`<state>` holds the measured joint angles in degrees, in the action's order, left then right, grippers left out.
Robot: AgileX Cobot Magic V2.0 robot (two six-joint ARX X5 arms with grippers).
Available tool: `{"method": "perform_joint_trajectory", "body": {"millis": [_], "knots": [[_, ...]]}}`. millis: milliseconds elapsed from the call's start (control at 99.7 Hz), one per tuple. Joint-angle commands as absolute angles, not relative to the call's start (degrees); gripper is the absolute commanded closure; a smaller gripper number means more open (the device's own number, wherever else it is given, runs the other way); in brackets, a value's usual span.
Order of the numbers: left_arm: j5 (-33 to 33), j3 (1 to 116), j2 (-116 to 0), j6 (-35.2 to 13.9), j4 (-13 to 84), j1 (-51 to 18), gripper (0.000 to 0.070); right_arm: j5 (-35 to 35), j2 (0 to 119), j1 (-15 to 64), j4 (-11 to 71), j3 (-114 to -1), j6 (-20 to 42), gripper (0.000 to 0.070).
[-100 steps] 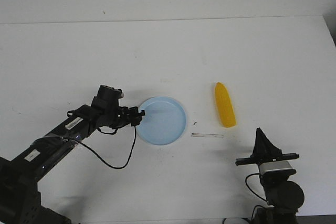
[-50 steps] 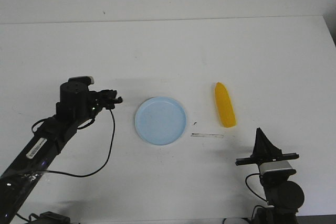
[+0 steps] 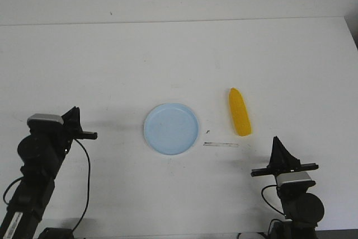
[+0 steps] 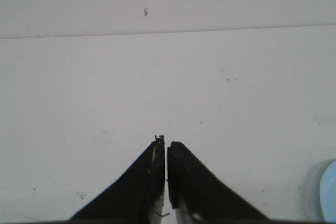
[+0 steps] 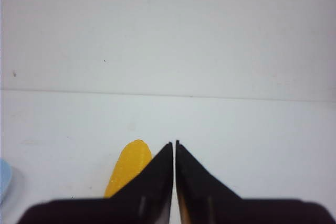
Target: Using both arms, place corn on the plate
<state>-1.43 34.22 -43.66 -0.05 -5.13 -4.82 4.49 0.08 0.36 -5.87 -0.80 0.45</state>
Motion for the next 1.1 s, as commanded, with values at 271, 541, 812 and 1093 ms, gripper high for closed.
{"method": "perform_joint_trajectory", "body": {"millis": [271, 541, 812, 1093], "knots": [[-1.4, 23.9, -20.2, 0.8, -4.1, -3.9, 0.0699, 4.5, 0.1, 0.4, -6.4, -0.7, 1.3, 0.0695], [-1.3, 22.4, -12.1, 0.8, 1.1, -3.5, 0.0699, 4.5, 0.1, 0.4, -6.4, -0.7, 1.3, 0.0695], [-1.3, 22.4, -10.5, 0.8, 1.5, -3.5, 0.0699, 4.5, 0.1, 0.4, -6.4, -0.7, 1.3, 0.0695], [-1.3, 22.4, -10.5, 0.8, 1.6, -3.5, 0.0699, 4.5, 0.1, 0.4, -6.4, -0.7, 1.3, 0.0695]]}}
